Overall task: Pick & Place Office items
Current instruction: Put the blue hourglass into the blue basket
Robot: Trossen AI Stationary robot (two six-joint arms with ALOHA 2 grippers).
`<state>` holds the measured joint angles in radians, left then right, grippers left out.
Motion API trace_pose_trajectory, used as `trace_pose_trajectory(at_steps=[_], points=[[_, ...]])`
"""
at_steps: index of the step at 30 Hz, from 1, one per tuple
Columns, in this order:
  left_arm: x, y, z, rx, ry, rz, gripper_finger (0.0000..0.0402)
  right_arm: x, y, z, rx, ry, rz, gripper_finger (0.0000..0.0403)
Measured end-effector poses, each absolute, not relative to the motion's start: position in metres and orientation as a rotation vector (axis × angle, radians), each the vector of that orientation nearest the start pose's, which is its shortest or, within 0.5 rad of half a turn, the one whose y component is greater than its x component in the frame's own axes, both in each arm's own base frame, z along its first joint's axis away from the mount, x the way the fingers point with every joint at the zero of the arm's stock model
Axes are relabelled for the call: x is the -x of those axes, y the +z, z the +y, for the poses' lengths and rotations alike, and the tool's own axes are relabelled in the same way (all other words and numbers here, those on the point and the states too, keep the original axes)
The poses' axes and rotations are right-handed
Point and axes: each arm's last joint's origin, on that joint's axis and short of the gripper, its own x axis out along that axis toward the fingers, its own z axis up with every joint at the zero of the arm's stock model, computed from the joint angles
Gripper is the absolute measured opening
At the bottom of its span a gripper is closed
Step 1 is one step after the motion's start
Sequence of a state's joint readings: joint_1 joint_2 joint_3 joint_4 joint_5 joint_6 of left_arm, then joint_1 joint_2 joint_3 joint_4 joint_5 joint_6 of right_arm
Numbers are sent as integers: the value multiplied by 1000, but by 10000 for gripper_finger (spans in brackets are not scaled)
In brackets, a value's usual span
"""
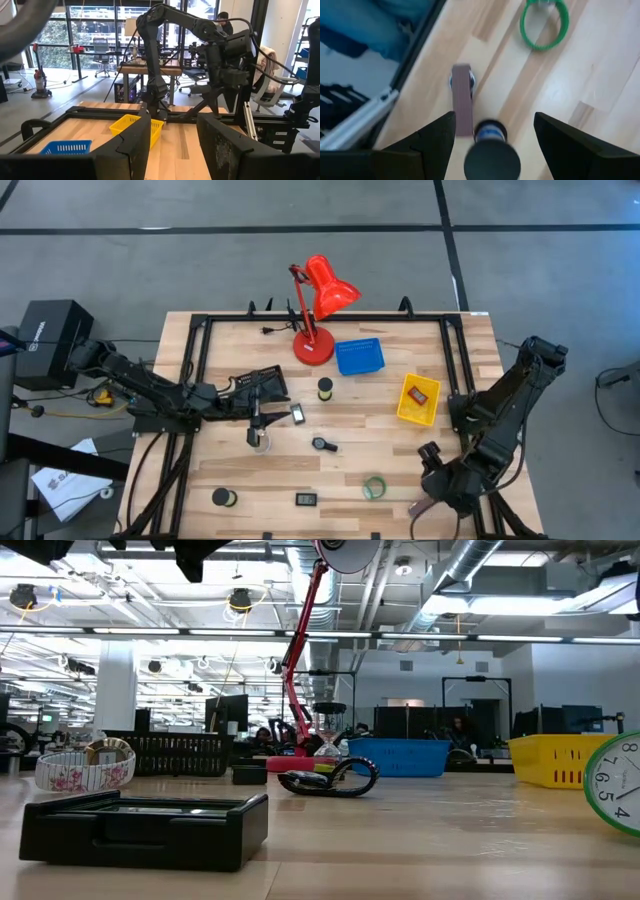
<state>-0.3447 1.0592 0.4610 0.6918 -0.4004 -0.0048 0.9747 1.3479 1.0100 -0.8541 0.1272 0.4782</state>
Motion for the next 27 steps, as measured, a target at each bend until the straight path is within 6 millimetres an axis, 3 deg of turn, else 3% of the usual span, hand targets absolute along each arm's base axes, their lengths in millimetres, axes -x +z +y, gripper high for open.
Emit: trace_pose_trajectory(at_steps=[7, 14, 23, 27], points=[[-212, 255, -64, 41, 55, -92, 156, -151, 249, 204, 210, 487, 1112, 260], [-212, 255, -64, 41, 55, -92, 156, -147, 248, 208, 274, 537, 1095, 260], [-212, 255, -64, 43, 55, -92, 156, -145, 220, 221, 416, 510, 1237, 260], [-212, 255, -64, 52, 54, -92, 156, -151, 217, 228, 420, 484, 1266, 260]])
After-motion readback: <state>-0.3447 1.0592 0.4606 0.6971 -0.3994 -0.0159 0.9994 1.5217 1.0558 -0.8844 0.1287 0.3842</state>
